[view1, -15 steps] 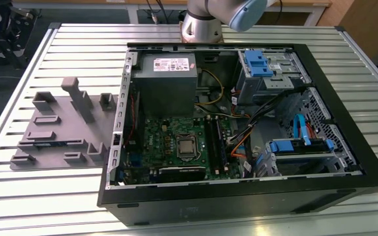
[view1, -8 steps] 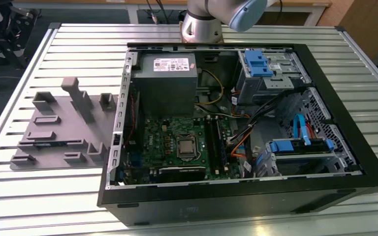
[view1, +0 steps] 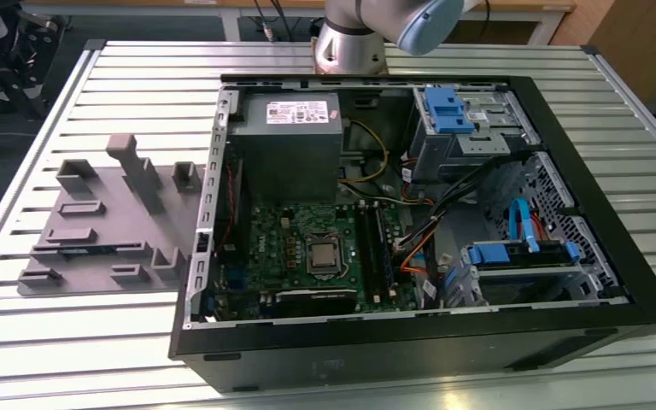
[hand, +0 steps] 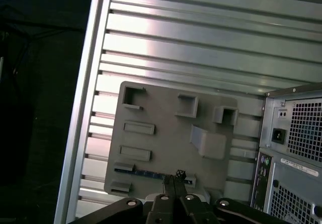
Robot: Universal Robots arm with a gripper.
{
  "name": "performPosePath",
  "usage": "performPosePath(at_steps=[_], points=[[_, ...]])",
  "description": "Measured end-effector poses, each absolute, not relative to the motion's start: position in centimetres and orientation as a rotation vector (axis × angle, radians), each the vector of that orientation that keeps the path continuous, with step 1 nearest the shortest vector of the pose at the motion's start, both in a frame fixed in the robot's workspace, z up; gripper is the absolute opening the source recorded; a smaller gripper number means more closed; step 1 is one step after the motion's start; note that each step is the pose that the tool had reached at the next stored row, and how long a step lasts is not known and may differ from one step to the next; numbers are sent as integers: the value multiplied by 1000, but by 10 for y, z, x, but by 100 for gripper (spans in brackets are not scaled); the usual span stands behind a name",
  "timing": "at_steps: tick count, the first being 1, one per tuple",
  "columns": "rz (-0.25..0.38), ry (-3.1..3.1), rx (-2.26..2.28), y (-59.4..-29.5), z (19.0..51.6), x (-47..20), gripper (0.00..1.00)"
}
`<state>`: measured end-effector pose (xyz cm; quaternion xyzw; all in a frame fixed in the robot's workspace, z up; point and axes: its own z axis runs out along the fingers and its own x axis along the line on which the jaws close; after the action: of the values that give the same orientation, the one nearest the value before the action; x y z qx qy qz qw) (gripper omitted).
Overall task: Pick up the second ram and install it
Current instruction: 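Pick up the second ram and move it above second insertion slot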
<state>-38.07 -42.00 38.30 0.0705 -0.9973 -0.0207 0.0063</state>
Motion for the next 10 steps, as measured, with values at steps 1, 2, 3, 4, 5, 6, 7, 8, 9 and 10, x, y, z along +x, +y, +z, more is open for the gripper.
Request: performPosePath(at_steps=[1,2,3,4,5,6,7,8,9,10], points=[[-65,-3120,227,-420,383,-381,11],[-65,-3120,232,-420,383,-381,11],[-65,-3119,236,-420,383,-381,11],[-64,-3119,240,-420,383,-381,11],[-64,-3118,244,-420,383,-381,11],[-64,-3118,247,-420,383,-381,11],[-64,-3118,251,-420,383,-381,11],[-64,-3117,255,-420,383,-381,11],[-64,-3117,259,-420,383,-381,11],[-64,-3117,263,-420,383,-381,11]])
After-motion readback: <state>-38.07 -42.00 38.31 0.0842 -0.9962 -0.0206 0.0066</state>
